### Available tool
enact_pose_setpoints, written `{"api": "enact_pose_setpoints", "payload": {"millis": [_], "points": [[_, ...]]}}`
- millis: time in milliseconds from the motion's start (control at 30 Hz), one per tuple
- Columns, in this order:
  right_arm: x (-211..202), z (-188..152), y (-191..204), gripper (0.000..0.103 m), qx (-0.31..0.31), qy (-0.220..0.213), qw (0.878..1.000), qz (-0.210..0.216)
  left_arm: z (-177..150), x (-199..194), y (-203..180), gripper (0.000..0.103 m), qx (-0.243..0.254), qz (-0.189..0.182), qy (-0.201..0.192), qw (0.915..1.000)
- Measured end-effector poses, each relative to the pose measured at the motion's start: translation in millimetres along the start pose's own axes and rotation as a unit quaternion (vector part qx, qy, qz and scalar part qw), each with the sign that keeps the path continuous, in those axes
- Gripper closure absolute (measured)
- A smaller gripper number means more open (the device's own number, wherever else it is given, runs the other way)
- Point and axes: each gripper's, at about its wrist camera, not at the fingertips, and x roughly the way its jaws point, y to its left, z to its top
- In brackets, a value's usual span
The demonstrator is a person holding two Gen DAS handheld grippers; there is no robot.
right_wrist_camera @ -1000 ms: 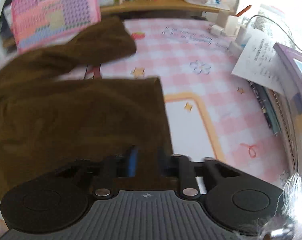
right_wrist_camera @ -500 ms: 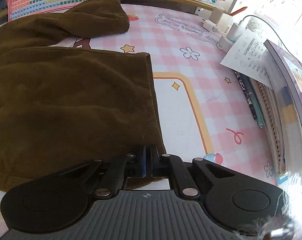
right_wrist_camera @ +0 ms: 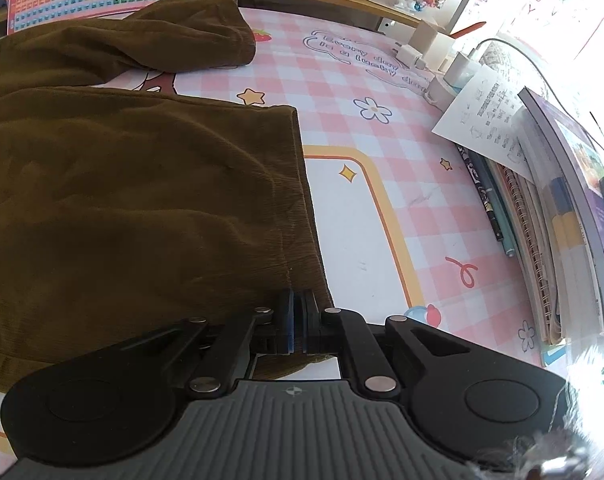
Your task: Fold clothes
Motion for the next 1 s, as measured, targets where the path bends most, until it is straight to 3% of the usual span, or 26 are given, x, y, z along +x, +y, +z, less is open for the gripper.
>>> {"api": "enact_pose_setpoints", "payload": {"millis": [133, 367, 500, 633, 800, 933, 1000], "points": [[-1.7, -2.2, 2.2, 0.098, -0.002, -0.001, 1.000, -0.002, -2.9, -4.8, 4.0, 0.094, 0.008, -0.002, 0.003, 1.0000], [-10.3, -13.5, 11.2, 0.100, -0.009, -0.005, 1.000, 0.008, -9.8, -17.9, 16.1, 0.094, 0.001, -0.001, 0.002, 1.0000], [-15.8, -19.7, 14.9, 0.100, -0.011, -0.003, 1.000, 0.016, -9.5, -23.4, 31.0, 0.103, -0.009, 0.027, -0.001, 0.9996], [-20.2, -24.8, 19.1, 0.100, -0.014, -0.003, 1.000, 0.021, -6.9, -33.5, 46.7, 0.103, -0.017, 0.051, -0.009, 0.9985], [-19.2, -23.6, 19.1, 0.100, -0.011, -0.003, 1.000, 0.022, 2.3, -44.5, 34.4, 0.103, -0.011, -0.022, -0.040, 0.9989], [-18.2, -22.5, 19.5, 0.100, -0.010, -0.003, 1.000, 0.021, 1.0, -34.4, -1.5, 0.103, 0.026, -0.081, -0.032, 0.9958], [-17.9, -22.1, 19.4, 0.100, -0.009, -0.003, 1.000, 0.021, -4.3, -23.0, -14.1, 0.101, 0.035, -0.092, -0.015, 0.9950]]}}
